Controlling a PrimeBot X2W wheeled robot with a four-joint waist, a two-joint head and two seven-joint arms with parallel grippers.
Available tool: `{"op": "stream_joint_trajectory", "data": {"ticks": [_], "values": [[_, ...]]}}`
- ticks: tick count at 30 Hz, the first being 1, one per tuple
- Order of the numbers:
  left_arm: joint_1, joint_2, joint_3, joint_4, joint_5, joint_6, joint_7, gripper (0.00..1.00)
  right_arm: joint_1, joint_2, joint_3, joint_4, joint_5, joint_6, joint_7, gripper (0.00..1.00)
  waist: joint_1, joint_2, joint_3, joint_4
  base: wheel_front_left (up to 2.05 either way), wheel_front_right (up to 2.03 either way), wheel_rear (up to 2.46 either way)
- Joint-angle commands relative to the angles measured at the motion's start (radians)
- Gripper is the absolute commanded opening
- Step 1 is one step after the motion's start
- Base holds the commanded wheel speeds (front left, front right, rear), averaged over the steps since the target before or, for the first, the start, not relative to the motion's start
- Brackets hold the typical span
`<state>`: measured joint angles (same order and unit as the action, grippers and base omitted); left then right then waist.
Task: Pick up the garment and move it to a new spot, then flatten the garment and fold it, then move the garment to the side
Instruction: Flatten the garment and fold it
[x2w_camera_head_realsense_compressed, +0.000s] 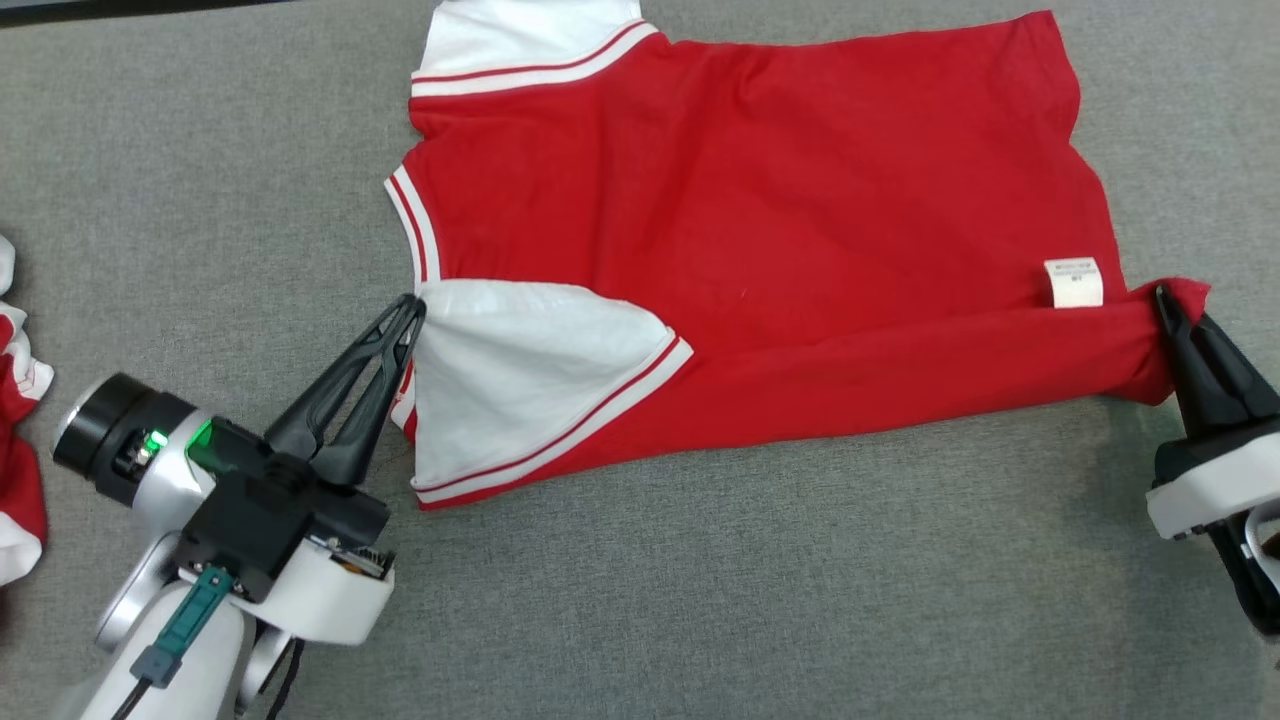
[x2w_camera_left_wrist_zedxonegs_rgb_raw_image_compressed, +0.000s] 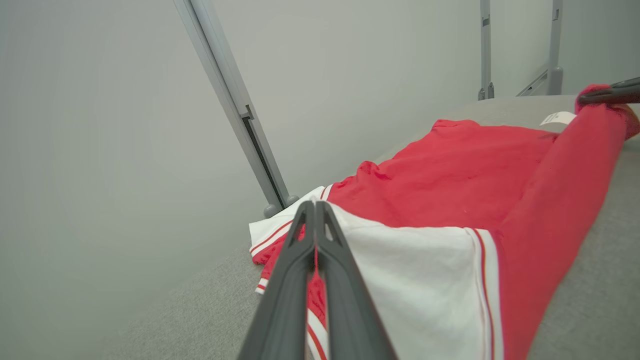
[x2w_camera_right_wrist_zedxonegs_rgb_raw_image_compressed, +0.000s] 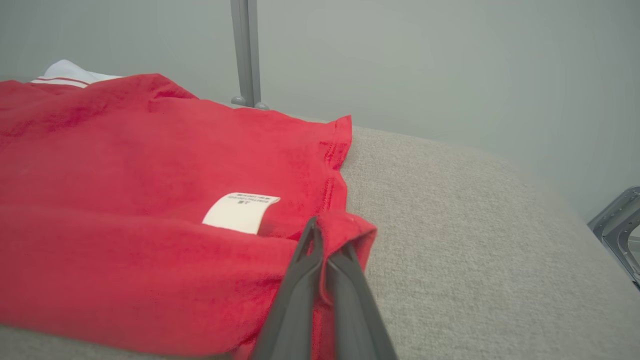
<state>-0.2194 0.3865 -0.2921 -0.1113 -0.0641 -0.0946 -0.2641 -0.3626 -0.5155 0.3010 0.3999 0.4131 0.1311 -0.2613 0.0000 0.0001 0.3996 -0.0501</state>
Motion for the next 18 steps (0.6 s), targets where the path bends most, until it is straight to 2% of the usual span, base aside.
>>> {"op": "stream_joint_trajectory", "data": {"ticks": [1,9,15,17,18], "values": [[-0.042,-0.002,-0.001,0.01,0.012,-0.004,0.0,0.0,-0.03,-0.004,0.001,0.008,0.01,-0.001,-0.006,0.0,0.0,-0.0001,0.03,0.013,0.0,0.0,0.0],[-0.178,-0.005,0.012,0.004,0.058,0.012,0.0,0.0,-0.122,-0.016,-0.016,0.022,-0.007,-0.001,-0.006,0.0,0.0,-0.0001,0.089,0.029,0.0,0.0,0.0],[-0.205,-0.016,0.006,0.036,0.048,0.011,0.0,0.0,-0.148,0.005,-0.042,0.026,-0.027,-0.001,-0.006,0.0,0.0,-0.0001,0.105,0.031,0.0,0.0,0.0],[-0.215,-0.025,0.003,0.055,0.048,0.012,0.0,0.0,-0.154,0.017,-0.042,0.037,-0.029,-0.001,-0.005,0.09,0.0,-0.0001,0.108,0.031,0.0,0.0,0.0],[-0.22,-0.031,0.002,0.065,0.048,0.015,0.0,0.0,-0.156,0.023,-0.041,0.043,-0.033,-0.001,-0.006,0.25,0.0,-0.0001,0.108,0.032,0.0,0.0,0.0]]}}
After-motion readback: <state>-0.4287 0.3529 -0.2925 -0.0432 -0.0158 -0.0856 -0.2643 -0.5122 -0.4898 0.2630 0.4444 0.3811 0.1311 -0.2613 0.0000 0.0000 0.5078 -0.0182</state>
